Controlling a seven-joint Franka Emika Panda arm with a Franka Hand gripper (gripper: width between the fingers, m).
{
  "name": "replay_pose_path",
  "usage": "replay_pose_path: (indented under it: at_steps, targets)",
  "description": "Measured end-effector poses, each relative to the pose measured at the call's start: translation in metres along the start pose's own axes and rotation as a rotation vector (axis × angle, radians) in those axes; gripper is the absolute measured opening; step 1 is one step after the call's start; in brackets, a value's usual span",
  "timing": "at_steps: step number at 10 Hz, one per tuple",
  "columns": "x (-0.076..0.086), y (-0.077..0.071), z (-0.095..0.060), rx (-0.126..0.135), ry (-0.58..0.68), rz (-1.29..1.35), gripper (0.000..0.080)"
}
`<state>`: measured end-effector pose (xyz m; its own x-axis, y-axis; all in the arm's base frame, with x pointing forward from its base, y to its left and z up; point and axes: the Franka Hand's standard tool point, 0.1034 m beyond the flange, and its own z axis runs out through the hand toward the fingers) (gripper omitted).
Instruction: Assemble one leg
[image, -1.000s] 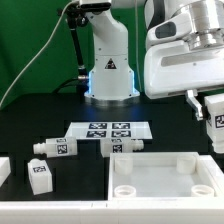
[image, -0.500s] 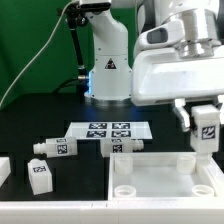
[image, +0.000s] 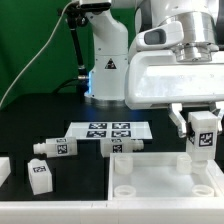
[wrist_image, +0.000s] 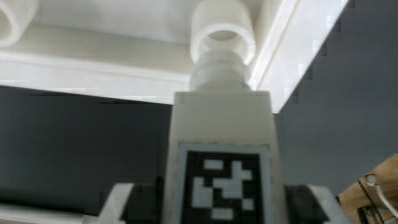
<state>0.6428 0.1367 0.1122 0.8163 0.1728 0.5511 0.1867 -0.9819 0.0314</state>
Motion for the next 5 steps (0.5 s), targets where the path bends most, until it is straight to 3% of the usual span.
replay_pose_path:
  at_steps: [5]
  targets:
    - [-0.005, -0.001, 0.021, -0.002, -0.012, -0.009, 0.0281]
